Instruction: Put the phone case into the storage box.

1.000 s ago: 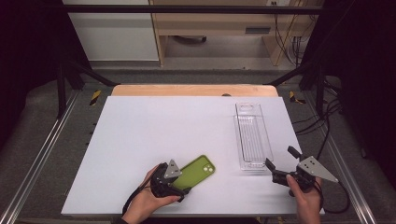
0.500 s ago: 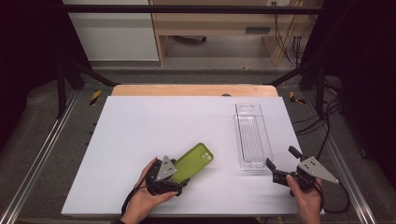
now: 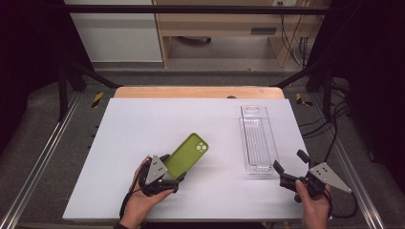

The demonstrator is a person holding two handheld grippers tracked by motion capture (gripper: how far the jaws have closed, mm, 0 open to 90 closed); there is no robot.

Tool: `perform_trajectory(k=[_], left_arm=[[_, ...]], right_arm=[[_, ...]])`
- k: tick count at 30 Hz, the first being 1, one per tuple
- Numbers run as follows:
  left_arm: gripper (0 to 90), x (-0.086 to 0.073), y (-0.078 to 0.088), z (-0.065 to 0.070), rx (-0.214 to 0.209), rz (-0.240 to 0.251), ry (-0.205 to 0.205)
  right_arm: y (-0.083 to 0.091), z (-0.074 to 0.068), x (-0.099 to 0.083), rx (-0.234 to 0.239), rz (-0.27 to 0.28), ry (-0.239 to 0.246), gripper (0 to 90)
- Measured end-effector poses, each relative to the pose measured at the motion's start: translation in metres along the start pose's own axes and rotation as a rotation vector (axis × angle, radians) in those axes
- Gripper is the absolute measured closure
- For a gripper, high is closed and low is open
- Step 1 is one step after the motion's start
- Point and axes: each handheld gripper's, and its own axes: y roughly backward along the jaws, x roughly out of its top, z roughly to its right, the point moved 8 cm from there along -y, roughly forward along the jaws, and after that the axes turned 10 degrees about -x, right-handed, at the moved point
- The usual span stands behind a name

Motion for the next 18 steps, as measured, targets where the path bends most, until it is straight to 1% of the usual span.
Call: perform_trajectory(k=[1, 3, 5, 6, 7, 8, 9, 10, 11, 13, 14, 15, 16, 18], left_arm=[[16.5, 0.001, 0.001, 0.0, 0.005, 0.005, -0.005], [16.5, 0.003, 0.002, 0.0, 0.012, 0.01, -0.014], [16.5, 0.005, 0.003, 0.001, 0.027, 0.017, -0.026], [16.5, 0.005, 0.003, 0.001, 0.027, 0.017, -0.026], [16.5, 0.006, 0.003, 0.0, 0.04, 0.022, -0.029], [16.5, 0.006, 0.003, 0.0, 0.04, 0.022, -0.029], [16.5, 0.006, 0.004, 0.0, 0.046, 0.021, -0.032], [16.6, 0.006, 0.004, -0.001, 0.051, 0.018, -0.037], [16.5, 0.006, 0.005, -0.001, 0.053, 0.017, -0.042], [16.5, 0.005, 0.007, -0.003, 0.056, 0.018, -0.043], [16.5, 0.005, 0.007, -0.003, 0.056, 0.018, -0.043], [16.5, 0.004, 0.008, -0.004, 0.062, 0.016, -0.042], [16.5, 0.004, 0.008, -0.005, 0.07, 0.02, -0.046], [16.5, 0.004, 0.009, -0.007, 0.083, 0.019, -0.05]], right_arm=[[0.001, -0.001, 0.001, -0.002, 0.006, -0.004, 3.6], [0.002, -0.001, 0.004, -0.017, 0.014, 0.004, 3.9], [0.003, -0.002, 0.009, -0.046, 0.019, -0.004, 3.7], [0.003, -0.002, 0.009, -0.046, 0.019, -0.004, 3.7], [0.002, -0.008, 0.013, -0.047, 0.014, -0.003, 3.6], [0.002, -0.008, 0.013, -0.047, 0.014, -0.003, 3.6], [0.002, -0.01, 0.015, -0.043, 0.016, -0.001, 3.5], [0.001, -0.016, 0.018, -0.036, 0.017, -0.003, 3.5], [-0.001, -0.03, 0.022, -0.015, 0.003, 0.032, 3.5], [-0.004, -0.044, 0.024, 0.015, -0.009, 0.063, 3.1], [-0.004, -0.044, 0.024, 0.015, -0.009, 0.063, 3.1], [-0.006, -0.052, 0.025, 0.031, -0.016, 0.081, 3.1], [-0.01, -0.062, 0.025, 0.052, -0.032, 0.097, 3.2], [-0.017, -0.076, 0.026, 0.067, -0.068, 0.114, 4.3]])
